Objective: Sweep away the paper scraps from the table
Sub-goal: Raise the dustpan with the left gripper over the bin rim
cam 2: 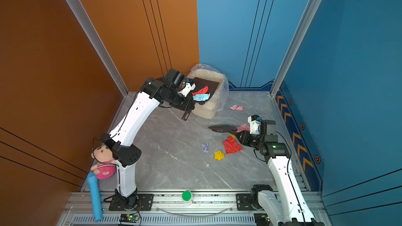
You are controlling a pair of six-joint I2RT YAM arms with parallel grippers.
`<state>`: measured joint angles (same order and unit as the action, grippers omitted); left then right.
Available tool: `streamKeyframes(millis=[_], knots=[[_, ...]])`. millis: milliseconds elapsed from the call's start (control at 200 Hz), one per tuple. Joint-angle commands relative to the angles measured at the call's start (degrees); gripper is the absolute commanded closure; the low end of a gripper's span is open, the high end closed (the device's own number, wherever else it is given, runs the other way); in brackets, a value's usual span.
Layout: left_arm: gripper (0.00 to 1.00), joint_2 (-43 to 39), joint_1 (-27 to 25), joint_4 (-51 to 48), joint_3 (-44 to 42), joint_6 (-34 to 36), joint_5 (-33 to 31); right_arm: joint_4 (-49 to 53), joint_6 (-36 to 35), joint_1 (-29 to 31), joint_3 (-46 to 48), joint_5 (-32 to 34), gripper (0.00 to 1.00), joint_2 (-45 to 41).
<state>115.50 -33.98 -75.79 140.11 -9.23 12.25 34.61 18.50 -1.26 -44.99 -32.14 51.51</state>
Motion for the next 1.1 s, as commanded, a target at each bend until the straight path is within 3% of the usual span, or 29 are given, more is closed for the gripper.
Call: streamKeyframes(millis=[0, 586, 1091], knots=[[1.0, 1.91, -0.39, -1.12, 3.43, -0.24, 2.47, -3.56, 0.87, -0.83, 0.99, -3.28, 1.0, -1.25], [1.0, 12.05, 0.04, -0.77, 17.77, -4.45, 9.66, -6.91, 2.26, -2.67, 4.61, -8.37, 1.0, -1.27], [1.0, 13.92, 1.19, 5.0, 18.09, -7.96, 13.99, -8.58, 2.76, -4.28, 5.71, -11.14, 1.0, -0.36]])
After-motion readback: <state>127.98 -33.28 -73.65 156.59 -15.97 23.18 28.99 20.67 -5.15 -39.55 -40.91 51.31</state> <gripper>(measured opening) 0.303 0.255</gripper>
